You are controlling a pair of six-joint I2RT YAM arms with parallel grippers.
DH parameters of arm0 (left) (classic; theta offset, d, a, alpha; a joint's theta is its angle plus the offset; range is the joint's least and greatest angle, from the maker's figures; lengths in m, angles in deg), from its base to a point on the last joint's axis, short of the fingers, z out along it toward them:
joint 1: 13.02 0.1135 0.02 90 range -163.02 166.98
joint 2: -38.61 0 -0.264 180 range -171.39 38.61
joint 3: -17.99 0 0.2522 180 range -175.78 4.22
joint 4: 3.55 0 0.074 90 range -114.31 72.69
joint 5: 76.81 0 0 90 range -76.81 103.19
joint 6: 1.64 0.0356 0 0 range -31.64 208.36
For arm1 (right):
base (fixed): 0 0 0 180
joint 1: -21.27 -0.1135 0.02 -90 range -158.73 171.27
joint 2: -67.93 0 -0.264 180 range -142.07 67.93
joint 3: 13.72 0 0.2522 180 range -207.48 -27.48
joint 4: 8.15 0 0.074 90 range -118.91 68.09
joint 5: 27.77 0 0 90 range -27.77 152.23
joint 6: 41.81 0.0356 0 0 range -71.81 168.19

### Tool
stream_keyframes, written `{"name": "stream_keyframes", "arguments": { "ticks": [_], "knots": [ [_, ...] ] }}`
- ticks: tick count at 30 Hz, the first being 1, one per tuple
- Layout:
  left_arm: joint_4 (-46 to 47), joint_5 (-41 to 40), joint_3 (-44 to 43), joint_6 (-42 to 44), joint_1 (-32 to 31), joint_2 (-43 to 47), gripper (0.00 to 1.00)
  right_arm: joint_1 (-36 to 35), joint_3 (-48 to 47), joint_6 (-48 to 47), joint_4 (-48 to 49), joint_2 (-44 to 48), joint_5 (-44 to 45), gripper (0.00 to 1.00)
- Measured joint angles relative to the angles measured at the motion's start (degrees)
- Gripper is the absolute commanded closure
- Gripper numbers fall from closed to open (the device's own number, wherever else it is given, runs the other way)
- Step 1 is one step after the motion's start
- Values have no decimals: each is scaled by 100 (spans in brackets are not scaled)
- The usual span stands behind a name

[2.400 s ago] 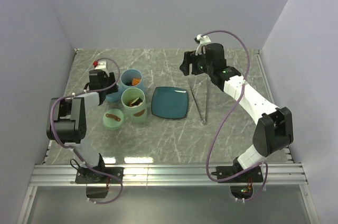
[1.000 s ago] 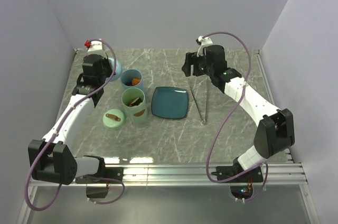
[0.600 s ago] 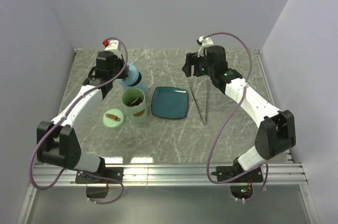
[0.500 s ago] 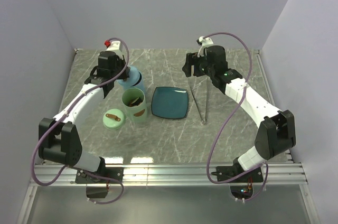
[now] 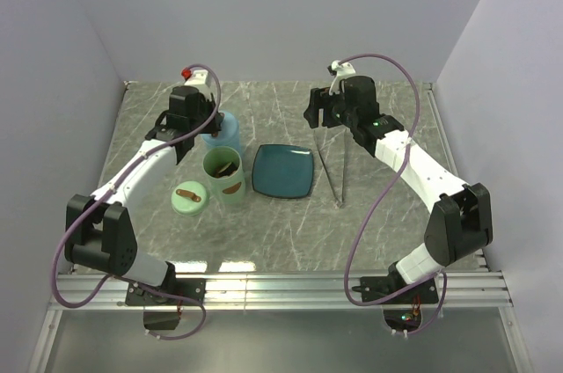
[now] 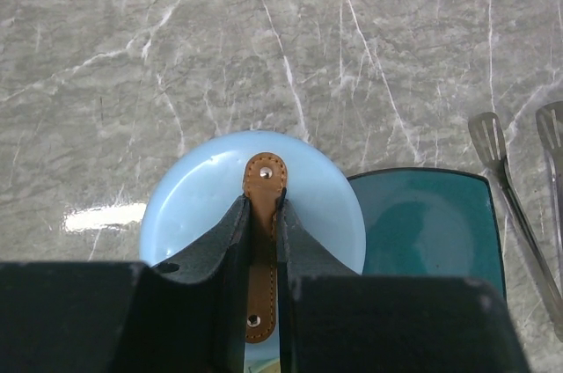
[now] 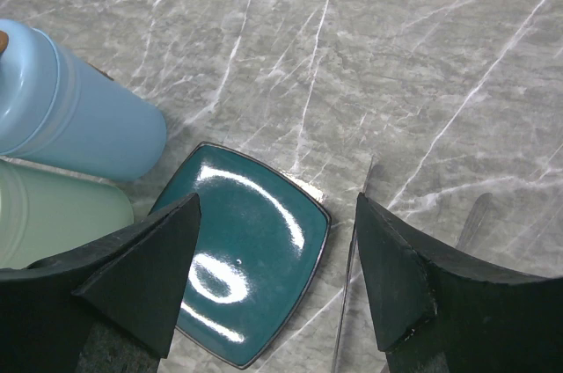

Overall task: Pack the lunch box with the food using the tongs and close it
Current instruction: Put the lid back on the lunch box

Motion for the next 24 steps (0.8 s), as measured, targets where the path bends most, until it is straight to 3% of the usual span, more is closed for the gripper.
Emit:
{"name": "stream_keyframes", "arguments": {
  "ticks": [16, 19, 20, 24],
  "knots": [
    [-105, -72, -348, 50, -140, -428, 99, 0, 59, -2, -2, -2, -2, 22],
    [-105, -109, -348, 50, -149, -428, 88, 0, 59, -2, -2, -7, -4, 22],
    [-105, -122, -348, 50, -151, -428, 75, 0, 59, -2, -2, -11, -2, 22],
    [-81, -153, -345, 70, -162, -415, 52, 0, 59, -2, -2, -17, -2, 22]
  ]
}}
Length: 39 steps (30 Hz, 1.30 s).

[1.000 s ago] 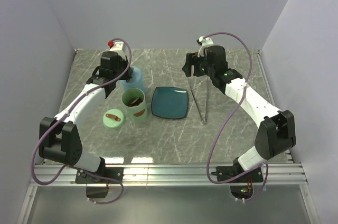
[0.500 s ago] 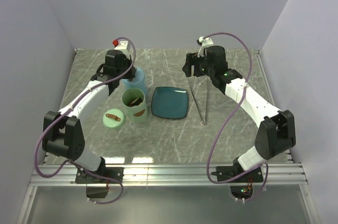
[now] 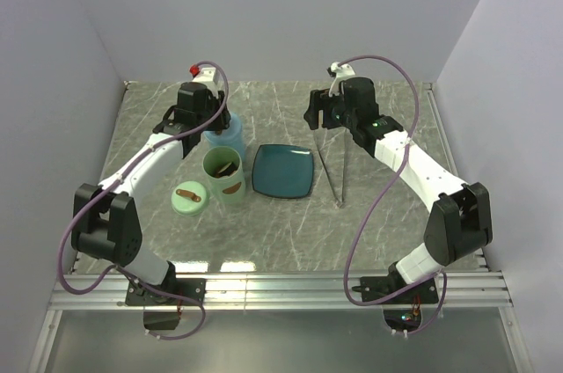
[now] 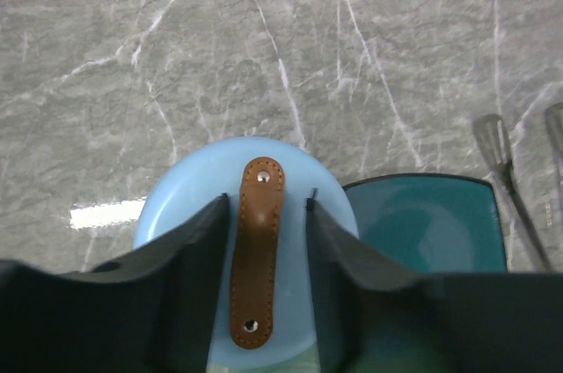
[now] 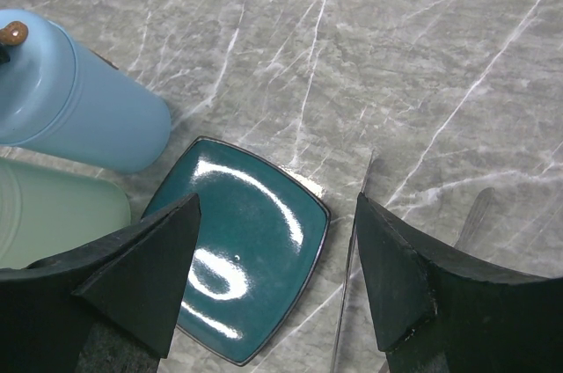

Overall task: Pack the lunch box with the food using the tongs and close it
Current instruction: Put the lid back on the lunch box, then pick up the lid of the lunch box with the left arm

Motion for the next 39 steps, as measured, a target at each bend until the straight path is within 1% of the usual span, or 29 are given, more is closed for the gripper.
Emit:
{"name": "stream_keyframes", "arguments": {
  "ticks": [2, 4, 5, 6, 8, 10, 11, 14, 18, 21, 24, 26, 28, 29, 33, 35, 39],
  "knots": [
    [26, 4, 35, 2, -4, 48, 45, 0, 0, 0, 0, 0, 0, 22],
    [48, 2, 98, 7, -7, 111, 41, 0, 0, 0, 0, 0, 0, 22],
    [79, 2, 136, 9, -9, 151, 27, 0, 0, 0, 0, 0, 0, 22],
    [114, 0, 177, 17, -11, 192, 21, 0, 0, -2, 0, 0, 0, 22],
    [157, 0, 251, 26, -11, 267, 13, 0, 0, -2, 0, 0, 0, 21],
    [251, 2, 365, 31, -11, 396, 11, 0, 0, -2, 0, 0, 2, 22],
    [278, 2, 407, 26, -11, 461, 7, 0, 0, -2, 0, 0, 2, 22],
    [481, -7, 629, 24, -11, 752, 2, 0, 0, -2, 0, 0, 2, 21],
    [837, -249, 1064, 9, -15, 1388, 1, 0, 0, -2, 2, 0, -2, 21],
    [1121, -721, 1615, -138, -26, 2151, 2, 0, 0, -7, 7, -2, -7, 22],
    [1340, -1423, 2286, -435, -72, 3093, 2, 0, 0, -24, 31, -39, -33, 22],
    [1237, -2044, 2618, -699, -155, 3598, 1, 0, -4, -24, 61, -96, -79, 22],
    [999, -2752, 2837, -1021, -256, 3906, 1, 0, -26, -24, 81, -192, -153, 22],
    [903, -3025, 2905, -1158, -299, 3974, 1, 0, -46, -24, 94, -243, -188, 22],
    [-11, -4004, 3091, -1919, -544, 4068, 1, 0, -201, -24, 94, -535, -299, 22],
    [-358, -4201, 3132, -2216, -636, 4048, 1, 0, -219, -22, 92, -636, -354, 22],
    [-741, -4186, 3292, -2756, -693, 3871, 1, 0, -219, -22, 98, -660, -378, 22]
  ]
}}
